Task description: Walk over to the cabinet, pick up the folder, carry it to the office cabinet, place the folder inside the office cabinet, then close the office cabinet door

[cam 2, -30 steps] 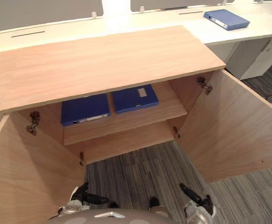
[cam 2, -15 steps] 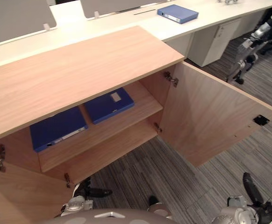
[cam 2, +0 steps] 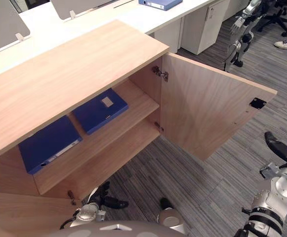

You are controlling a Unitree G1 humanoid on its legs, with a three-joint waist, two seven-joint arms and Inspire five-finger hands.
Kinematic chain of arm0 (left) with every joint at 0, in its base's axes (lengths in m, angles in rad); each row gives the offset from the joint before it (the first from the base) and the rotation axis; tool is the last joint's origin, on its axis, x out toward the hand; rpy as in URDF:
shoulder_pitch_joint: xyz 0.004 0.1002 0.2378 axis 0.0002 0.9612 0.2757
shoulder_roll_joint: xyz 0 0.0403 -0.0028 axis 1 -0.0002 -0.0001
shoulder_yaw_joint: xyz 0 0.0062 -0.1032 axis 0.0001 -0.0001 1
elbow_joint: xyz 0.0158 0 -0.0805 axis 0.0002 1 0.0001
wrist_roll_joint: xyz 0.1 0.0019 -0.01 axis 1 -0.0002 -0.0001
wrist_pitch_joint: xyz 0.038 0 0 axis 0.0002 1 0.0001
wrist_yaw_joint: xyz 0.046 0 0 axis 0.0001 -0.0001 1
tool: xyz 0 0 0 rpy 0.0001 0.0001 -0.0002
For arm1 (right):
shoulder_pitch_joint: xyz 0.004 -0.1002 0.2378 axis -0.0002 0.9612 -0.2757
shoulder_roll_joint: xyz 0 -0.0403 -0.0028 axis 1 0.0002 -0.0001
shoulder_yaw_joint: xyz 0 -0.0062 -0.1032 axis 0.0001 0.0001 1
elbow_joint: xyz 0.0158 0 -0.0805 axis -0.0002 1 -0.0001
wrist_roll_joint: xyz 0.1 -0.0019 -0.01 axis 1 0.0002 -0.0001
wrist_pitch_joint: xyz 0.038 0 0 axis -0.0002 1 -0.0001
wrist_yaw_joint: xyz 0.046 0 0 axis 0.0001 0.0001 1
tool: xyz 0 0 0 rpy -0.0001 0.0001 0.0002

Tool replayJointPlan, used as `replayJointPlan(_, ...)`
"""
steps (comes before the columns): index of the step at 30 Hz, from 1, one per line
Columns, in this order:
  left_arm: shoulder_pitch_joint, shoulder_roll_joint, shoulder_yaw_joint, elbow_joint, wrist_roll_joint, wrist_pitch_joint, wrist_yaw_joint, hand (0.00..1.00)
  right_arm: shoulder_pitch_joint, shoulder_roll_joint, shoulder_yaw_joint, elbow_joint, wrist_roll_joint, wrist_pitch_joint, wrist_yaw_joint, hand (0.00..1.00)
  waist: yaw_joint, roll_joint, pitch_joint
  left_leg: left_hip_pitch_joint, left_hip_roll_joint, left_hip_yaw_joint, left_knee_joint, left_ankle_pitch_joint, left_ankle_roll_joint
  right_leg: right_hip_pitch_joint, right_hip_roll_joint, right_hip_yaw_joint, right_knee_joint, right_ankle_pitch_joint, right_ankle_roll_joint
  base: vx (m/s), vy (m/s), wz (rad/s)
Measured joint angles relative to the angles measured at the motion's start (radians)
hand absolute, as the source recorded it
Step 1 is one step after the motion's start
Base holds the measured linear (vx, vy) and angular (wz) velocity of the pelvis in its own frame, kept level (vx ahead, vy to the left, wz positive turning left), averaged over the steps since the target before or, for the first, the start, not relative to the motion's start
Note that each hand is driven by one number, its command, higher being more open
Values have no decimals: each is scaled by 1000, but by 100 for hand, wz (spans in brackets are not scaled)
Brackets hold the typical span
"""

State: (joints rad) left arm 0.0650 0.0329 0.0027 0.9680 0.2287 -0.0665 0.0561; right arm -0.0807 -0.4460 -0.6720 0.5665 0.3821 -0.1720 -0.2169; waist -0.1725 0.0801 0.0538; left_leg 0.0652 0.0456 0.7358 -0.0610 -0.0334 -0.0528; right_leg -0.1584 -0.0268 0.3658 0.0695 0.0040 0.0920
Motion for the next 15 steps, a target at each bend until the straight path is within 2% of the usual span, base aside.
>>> replayJointPlan(9,42,62,-62,9,20,-11,-8,100,-29,-118,154,114,-69,31,55,100,-1,18,8,-32,-4,-84,3,2,4,2,-18,-57,-23,3,2,7,-49,18)
replayJointPlan(15,37,61,-78,8,21,-25,-14,100,-104,-198,222,169,-76,33,63,100,-2,39,20,-49,-13,-128,3,4,9,4,-34,-92,-32,5,6,-17,-39,17)
